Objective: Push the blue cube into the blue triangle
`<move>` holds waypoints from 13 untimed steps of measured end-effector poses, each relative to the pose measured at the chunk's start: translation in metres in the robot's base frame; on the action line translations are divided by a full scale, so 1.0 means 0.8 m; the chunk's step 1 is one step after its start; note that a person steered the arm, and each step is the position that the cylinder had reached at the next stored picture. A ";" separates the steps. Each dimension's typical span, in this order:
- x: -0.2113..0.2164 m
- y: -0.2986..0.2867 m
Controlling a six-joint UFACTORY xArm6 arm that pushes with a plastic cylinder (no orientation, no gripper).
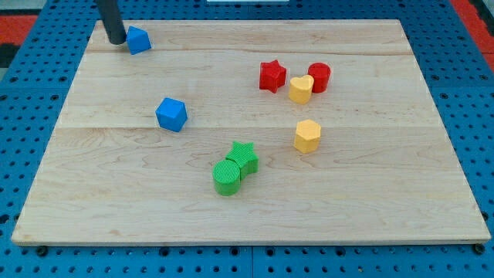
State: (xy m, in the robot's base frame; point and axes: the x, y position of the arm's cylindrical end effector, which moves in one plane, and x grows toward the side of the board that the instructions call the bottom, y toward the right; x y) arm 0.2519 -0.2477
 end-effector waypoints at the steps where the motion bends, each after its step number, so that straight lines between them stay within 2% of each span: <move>1: 0.107 0.043; 2: 0.218 0.074; 3: 0.232 0.092; 6: 0.243 0.259; 7: 0.213 0.281; 8: 0.170 0.258; 9: 0.178 0.198; 10: 0.160 0.142; 12: 0.075 0.124; 13: 0.075 0.123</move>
State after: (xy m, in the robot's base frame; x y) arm 0.3120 -0.1493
